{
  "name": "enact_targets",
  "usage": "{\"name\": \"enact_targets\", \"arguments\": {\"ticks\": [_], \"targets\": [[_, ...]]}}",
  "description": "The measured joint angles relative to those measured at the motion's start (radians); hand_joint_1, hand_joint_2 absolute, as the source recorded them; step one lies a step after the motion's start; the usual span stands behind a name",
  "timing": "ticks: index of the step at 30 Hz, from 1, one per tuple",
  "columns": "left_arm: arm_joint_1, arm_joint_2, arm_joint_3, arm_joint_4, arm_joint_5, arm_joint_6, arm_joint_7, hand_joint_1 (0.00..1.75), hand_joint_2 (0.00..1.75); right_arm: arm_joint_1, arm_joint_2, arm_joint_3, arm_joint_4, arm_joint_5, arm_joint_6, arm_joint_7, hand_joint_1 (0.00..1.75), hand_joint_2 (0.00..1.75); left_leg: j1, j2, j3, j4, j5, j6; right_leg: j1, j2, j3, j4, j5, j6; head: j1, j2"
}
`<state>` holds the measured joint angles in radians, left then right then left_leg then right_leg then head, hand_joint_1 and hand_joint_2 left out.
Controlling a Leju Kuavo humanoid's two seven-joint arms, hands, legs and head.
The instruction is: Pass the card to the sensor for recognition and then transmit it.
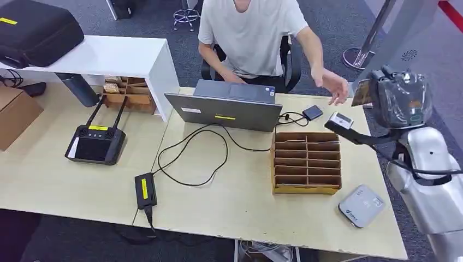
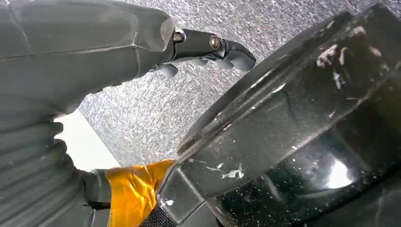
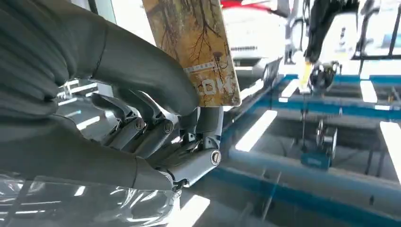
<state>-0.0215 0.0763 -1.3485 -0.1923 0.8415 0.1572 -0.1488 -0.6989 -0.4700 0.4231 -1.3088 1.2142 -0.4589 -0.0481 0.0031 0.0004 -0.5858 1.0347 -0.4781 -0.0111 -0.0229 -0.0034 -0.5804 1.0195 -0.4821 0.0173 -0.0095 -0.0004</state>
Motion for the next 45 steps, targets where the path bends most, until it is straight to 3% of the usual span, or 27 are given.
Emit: {"name": "enact_targets", "arguments": {"ticks": [11,25,26,45], "targets": [[-0.005,0.001,-0.002,0.000,-0.023,-0.011,-0.001,0.00,1.75,-0.196,0.008,0.078,0.078,0.014,0.062,0.008,1.75,1.75,0.000,-0.001,0.000,0.000,0.000,0.000,0.000,0.000,0.000,0.000,0.000,0.000,0.000,0.000],[-0.005,0.002,-0.003,0.000,-0.026,-0.013,-0.001,0.00,1.75,-0.227,0.023,0.121,0.127,0.017,0.064,0.010,1.75,1.75,0.000,-0.001,-0.001,0.000,0.000,0.000,0.000,-0.001,0.000,0.000,0.000,0.000,0.000,0.000],[-0.006,0.002,-0.003,0.000,-0.026,-0.017,-0.001,0.00,1.75,-0.228,0.024,0.124,0.130,0.017,0.064,0.010,0.00,1.75,0.000,-0.001,0.000,0.000,0.000,0.000,0.000,-0.001,0.000,0.000,0.000,0.000,0.000,0.000],[-0.007,0.006,-0.002,0.000,-0.032,-0.029,-0.008,0.00,1.75,-0.232,0.026,0.189,0.160,0.001,0.061,0.026,0.00,1.75,0.000,0.000,0.000,0.000,0.000,0.000,0.000,0.000,0.000,0.000,0.000,0.000,0.000,0.000]]}}
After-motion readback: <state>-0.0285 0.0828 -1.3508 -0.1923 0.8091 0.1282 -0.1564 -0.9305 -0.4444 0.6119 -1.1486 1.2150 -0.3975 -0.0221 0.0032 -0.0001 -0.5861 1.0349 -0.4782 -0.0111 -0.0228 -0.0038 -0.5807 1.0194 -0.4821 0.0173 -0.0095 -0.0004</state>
